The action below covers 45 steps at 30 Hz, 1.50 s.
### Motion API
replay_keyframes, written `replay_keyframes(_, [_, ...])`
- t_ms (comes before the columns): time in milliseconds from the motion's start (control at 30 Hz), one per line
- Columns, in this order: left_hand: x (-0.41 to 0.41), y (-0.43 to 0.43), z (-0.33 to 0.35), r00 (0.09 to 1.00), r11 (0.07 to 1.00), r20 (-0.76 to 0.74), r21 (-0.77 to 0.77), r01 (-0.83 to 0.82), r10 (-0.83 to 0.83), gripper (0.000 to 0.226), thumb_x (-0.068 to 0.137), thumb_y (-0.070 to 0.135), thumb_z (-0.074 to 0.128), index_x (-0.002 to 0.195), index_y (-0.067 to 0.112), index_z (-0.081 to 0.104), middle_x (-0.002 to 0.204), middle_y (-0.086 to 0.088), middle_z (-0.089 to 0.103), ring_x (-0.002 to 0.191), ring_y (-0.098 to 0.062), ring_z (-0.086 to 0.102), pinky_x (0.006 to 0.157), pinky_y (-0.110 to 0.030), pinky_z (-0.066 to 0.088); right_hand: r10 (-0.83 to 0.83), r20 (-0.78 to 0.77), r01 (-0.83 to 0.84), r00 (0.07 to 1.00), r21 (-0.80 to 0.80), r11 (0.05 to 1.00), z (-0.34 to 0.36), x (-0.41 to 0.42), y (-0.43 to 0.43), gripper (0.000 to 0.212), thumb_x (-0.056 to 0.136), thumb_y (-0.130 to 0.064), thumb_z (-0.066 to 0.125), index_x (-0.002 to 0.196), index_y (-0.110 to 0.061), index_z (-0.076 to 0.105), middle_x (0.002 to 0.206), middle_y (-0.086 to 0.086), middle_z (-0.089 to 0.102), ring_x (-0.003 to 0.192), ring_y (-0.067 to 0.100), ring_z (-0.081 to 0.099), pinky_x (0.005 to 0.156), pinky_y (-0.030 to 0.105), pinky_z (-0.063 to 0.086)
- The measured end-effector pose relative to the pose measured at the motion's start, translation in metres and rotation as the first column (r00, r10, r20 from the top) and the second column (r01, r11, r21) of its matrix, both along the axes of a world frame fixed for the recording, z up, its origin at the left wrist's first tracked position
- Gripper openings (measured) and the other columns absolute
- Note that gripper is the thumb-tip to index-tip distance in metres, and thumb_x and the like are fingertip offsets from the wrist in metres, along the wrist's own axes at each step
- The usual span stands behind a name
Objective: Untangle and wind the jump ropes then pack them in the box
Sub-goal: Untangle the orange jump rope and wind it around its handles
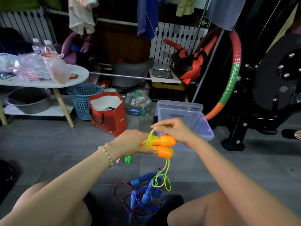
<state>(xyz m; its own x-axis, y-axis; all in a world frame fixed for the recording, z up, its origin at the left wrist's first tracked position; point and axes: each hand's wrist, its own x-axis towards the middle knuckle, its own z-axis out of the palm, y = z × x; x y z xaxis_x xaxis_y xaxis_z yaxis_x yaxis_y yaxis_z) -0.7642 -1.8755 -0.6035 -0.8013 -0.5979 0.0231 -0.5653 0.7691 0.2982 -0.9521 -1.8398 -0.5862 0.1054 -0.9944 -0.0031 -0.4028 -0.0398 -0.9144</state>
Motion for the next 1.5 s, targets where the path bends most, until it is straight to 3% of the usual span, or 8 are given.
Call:
replay_keyframes(233, [0.000,-0.002,-0.016,0.906,0.918,-0.401,0.396,0.039,0.134,0.017,0.082,0.046,0.066,0.084,0.031,0.058,0.069,0.008,0.063,0.059,0.000,0.053,0.062,-0.022,0.044,-0.021,0.268,-0.032,0.963,0.192,0.981,-0.010,-0.002,0.006,0.081,0.082,-0.075,0.022,0.108,-0.015,0.070,0.108,0.010,0.071,0.107,0.021,0.064,0.096,0.034,0.047])
replay_keyframes(400, [-0.008,0.009,-0.027,0.783,0.803,-0.544,0.588,0.099,0.301,0.011,0.092,0.031,0.055,0.093,0.020,0.056,0.050,0.009,0.056,0.042,-0.003,0.045,0.044,-0.018,0.040,-0.052,0.323,0.001,0.945,0.159,0.987,-0.033,0.006,0.010,0.101,0.064,-0.091,0.038,0.105,-0.002,0.064,0.088,0.016,0.061,0.075,0.025,0.051,0.069,0.025,0.041])
replay_keyframes(633, [-0.015,0.011,-0.041,0.726,0.684,-0.487,0.729,0.032,0.485,0.026,0.094,0.040,0.049,0.118,0.031,0.043,0.057,0.002,0.050,0.041,-0.011,0.040,0.043,-0.023,0.036,-0.150,0.256,0.140,0.955,0.058,0.989,-0.048,0.021,0.015,0.030,0.093,-0.037,0.050,0.072,-0.017,0.043,0.049,-0.012,0.027,0.042,0.003,0.022,0.043,0.017,0.018])
replay_keyframes(900, [-0.017,0.008,-0.048,0.678,0.693,-0.517,0.721,0.017,0.522,0.018,0.094,0.037,0.053,0.097,0.021,0.045,0.058,0.001,0.052,0.041,-0.011,0.041,0.040,-0.021,0.035,-0.205,0.265,0.184,0.942,0.102,0.978,-0.060,0.029,0.019,0.029,0.098,-0.033,0.040,0.076,-0.015,0.048,0.056,-0.002,0.040,0.043,0.009,0.031,0.045,0.023,0.023])
replay_keyframes(1067, [-0.012,-0.010,-0.048,0.438,0.587,-0.512,0.809,-0.043,0.739,0.024,0.093,0.040,0.054,0.094,0.019,0.042,0.061,-0.004,0.048,0.039,-0.010,0.038,0.042,-0.022,0.032,-0.106,0.148,0.096,0.983,0.072,0.993,-0.081,0.020,0.030,0.014,0.099,-0.016,0.043,0.101,-0.017,0.057,0.055,-0.009,0.045,0.042,0.002,0.035,0.043,0.017,0.029])
replay_keyframes(1267, [0.003,-0.024,-0.053,0.712,0.793,-0.467,0.571,-0.210,0.525,0.033,0.089,0.037,0.062,0.099,0.010,0.044,0.070,-0.001,0.059,0.050,-0.006,0.050,0.048,-0.018,0.039,-0.107,-0.155,0.089,0.982,-0.120,0.989,-0.058,0.004,0.036,0.010,0.092,-0.022,0.059,0.089,-0.029,0.066,0.065,-0.021,0.063,0.061,-0.007,0.053,0.061,0.012,0.037])
replay_keyframes(1367, [0.006,-0.025,-0.040,0.919,0.850,-0.251,0.507,-0.143,0.304,0.031,0.088,0.041,0.062,0.098,0.019,0.043,0.068,0.006,0.057,0.058,-0.010,0.053,0.055,-0.022,0.040,-0.090,-0.339,0.015,0.936,-0.218,0.976,-0.038,-0.004,0.029,0.014,0.089,-0.035,0.062,0.085,-0.026,0.071,0.070,-0.004,0.067,0.063,0.011,0.054,0.063,0.030,0.041])
replay_keyframes(1500, [0.001,-0.017,-0.016,0.995,0.917,0.043,0.388,-0.096,0.086,0.036,0.085,0.050,0.061,0.104,0.024,0.043,0.088,0.004,0.059,0.078,-0.016,0.054,0.067,-0.028,0.039,-0.069,-0.432,-0.039,0.899,-0.236,0.971,-0.022,-0.002,0.022,0.017,0.082,-0.037,0.069,0.077,-0.022,0.072,0.069,-0.002,0.067,0.065,0.010,0.056,0.064,0.034,0.044])
